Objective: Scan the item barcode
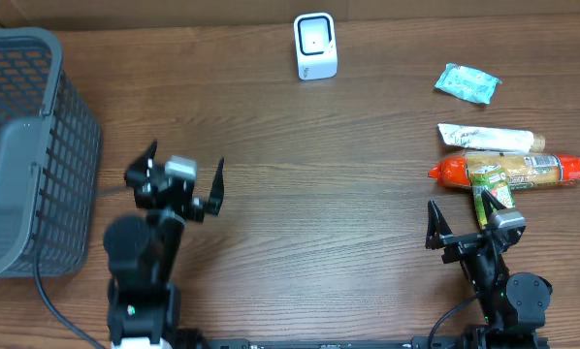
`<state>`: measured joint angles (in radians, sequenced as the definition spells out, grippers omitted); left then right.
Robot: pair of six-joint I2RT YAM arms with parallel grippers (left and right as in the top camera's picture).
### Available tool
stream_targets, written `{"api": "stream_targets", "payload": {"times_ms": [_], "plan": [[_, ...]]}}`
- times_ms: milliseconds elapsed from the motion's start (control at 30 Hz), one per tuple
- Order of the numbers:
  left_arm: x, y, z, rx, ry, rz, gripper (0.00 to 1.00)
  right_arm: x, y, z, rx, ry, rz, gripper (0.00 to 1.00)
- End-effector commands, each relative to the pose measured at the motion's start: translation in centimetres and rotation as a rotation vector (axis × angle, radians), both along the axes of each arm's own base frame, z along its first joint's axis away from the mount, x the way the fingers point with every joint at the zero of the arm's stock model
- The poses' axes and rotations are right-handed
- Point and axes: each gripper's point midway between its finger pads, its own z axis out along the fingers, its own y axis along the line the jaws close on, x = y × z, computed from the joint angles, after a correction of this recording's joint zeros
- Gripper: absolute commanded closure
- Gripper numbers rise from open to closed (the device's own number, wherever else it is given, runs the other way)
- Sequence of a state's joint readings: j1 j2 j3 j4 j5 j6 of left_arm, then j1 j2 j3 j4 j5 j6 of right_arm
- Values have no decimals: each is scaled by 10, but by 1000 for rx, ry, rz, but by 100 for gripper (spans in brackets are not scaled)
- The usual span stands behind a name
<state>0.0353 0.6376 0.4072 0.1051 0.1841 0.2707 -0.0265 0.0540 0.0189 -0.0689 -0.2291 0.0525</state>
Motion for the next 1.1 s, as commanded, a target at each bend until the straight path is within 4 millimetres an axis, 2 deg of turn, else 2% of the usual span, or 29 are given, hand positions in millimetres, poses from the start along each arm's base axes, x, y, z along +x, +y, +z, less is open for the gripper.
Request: {"api": "stream_targets", "payload": {"times_ms": [0,133,333,533,767,1067], "plan": [[-19,3,-27,37,-21,2,1,0,0,-1,4,-7,-2,0],[-33,5,-55,38,-27,11,0,0,0,-1,4,-7,-2,0],[-45,3,-103,35,26,6,1,0,0,-1,4,-7,-2,0],[-53,4,-117,30,83,9,0,0,0,-1,4,-7,-2,0],[-58,4,-78,43,-90,14,1,0,0,-1,4,-7,-2,0],[-57,2,-81,41,-75,7,1,0,0,-1,3,-7,-2,0]]}}
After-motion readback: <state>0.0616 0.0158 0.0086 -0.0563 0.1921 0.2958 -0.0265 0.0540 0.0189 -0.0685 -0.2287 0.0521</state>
